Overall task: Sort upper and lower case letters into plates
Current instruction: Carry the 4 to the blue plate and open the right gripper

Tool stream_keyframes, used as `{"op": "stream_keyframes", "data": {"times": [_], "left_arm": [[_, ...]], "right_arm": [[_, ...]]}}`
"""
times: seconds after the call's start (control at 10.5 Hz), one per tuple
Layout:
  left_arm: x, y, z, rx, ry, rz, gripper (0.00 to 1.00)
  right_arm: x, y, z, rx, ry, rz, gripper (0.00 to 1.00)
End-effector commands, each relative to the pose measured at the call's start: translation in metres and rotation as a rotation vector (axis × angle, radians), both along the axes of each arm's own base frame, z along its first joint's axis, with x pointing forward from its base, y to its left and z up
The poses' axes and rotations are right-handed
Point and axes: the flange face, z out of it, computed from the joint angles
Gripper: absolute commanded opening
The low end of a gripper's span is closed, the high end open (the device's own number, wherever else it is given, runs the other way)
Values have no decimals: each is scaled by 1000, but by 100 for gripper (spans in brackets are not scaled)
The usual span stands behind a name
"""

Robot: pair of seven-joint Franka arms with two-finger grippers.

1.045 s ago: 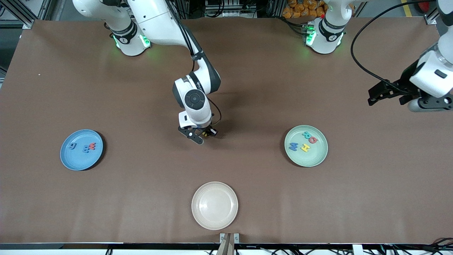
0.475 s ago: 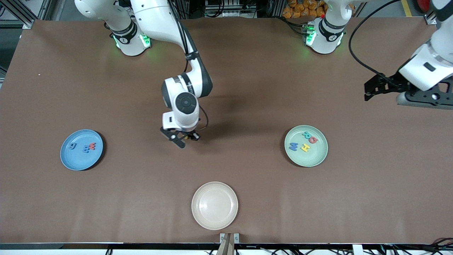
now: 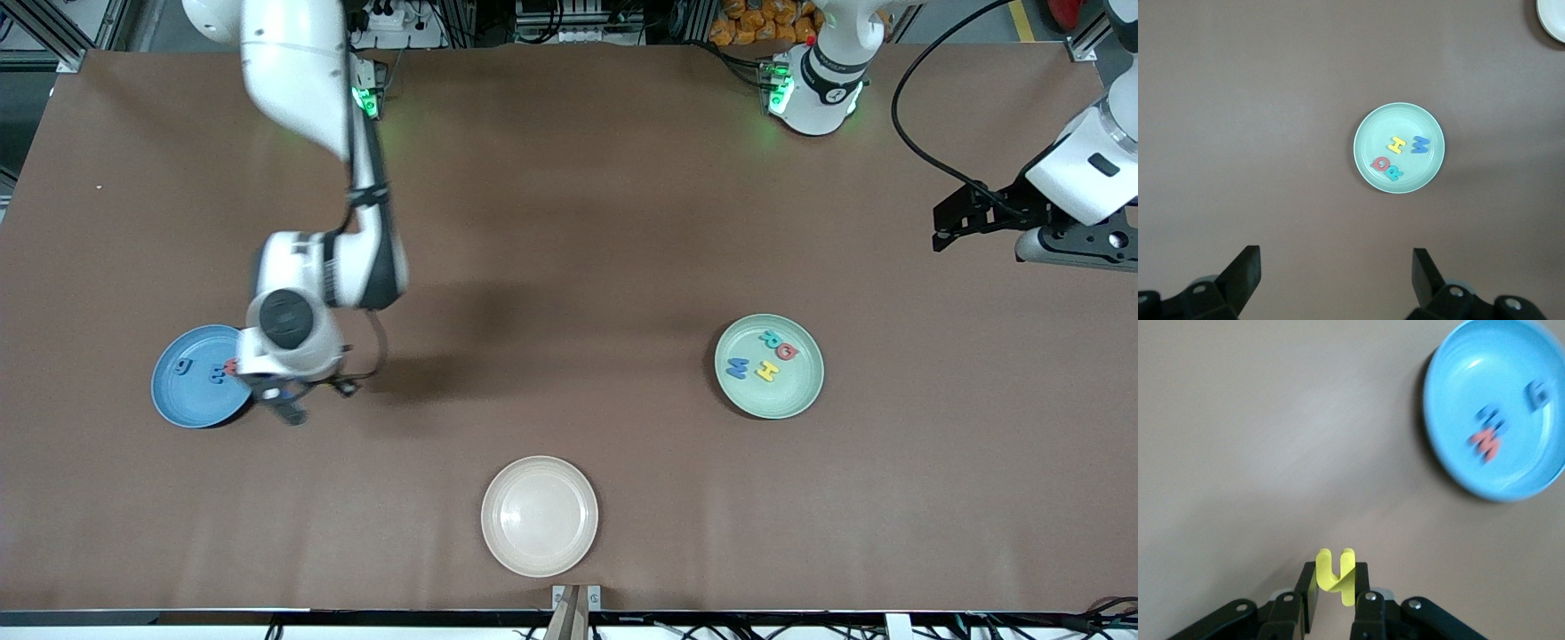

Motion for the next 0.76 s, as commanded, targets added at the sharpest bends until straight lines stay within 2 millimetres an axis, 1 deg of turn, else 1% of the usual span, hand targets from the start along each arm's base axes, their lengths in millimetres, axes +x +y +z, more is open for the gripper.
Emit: {"op": "stream_keyframes", "data": {"times": [0.0, 0.09, 0.19, 0.38, 0.47, 0.57, 0.66], "left_arm": [[-2, -7, 3, 1, -6, 3, 100], [-4, -12, 4, -2, -8, 12, 100], [-6, -14, 5, 0, -8, 11, 100], [-4, -2, 4, -16, -3, 36, 100], [-4, -1, 4, -19, -1, 39, 100], [-5, -3, 4, -17, 3, 36, 100], [-6, -1, 6, -19, 1, 39, 100]], "right_arm": [[7, -114, 1, 37, 49, 44, 0], [6, -152, 1, 45, 60, 74, 0], [6, -179, -2, 48, 49, 76, 0], [1, -214, -19, 64, 40, 42, 1], [-1, -226, -19, 70, 38, 22, 54], [-2, -230, -18, 76, 41, 2, 100], [-2, -230, -18, 76, 42, 3, 100]]}}
